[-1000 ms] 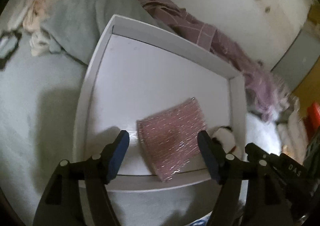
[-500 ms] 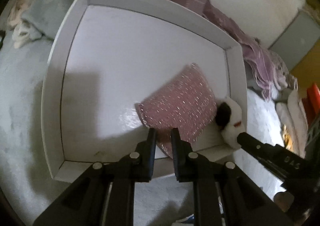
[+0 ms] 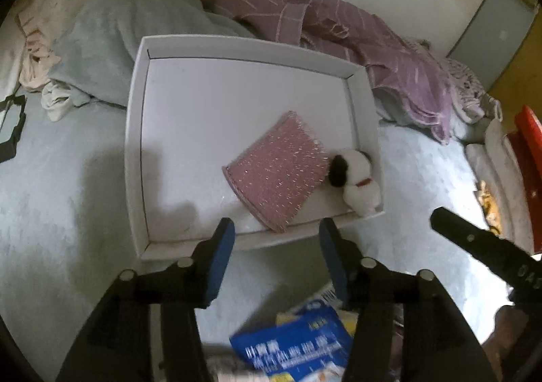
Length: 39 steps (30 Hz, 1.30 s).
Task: Organize soft objects
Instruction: 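Move the right gripper to the blue eye-mask packet and grasp it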
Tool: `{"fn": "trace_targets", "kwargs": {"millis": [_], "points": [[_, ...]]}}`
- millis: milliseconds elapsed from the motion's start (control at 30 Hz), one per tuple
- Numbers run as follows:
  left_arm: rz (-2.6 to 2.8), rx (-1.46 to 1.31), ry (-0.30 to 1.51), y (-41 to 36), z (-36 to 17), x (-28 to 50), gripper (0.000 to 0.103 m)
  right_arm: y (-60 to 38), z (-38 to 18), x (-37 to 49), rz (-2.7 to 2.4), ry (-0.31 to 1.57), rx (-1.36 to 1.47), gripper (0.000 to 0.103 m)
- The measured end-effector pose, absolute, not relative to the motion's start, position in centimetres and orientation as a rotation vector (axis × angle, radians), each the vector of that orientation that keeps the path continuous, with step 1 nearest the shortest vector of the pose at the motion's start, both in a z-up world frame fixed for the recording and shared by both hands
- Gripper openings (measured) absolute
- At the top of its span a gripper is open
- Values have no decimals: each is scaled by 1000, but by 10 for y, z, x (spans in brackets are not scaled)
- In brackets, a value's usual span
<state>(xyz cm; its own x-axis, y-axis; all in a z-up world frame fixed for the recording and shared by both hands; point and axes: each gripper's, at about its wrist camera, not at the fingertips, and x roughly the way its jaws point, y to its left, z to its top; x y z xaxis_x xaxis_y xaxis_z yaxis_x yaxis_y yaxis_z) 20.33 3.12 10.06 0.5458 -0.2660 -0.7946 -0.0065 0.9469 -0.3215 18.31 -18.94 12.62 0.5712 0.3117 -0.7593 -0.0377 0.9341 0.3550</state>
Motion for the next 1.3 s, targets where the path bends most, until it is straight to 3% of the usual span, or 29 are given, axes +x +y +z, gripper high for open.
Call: {"fn": "trace_targets", "kwargs": {"millis": [167,600,1300], "points": [[-162,-310,1013,33,111,190,61,-191,131,174,197,977,314,41],[-146,-231,1099,47,114,174,61,-165,118,164,483,1165,353,41],[-93,-175,1233,75,90,171,61,-117,61,168,556,1372,61,41]]}}
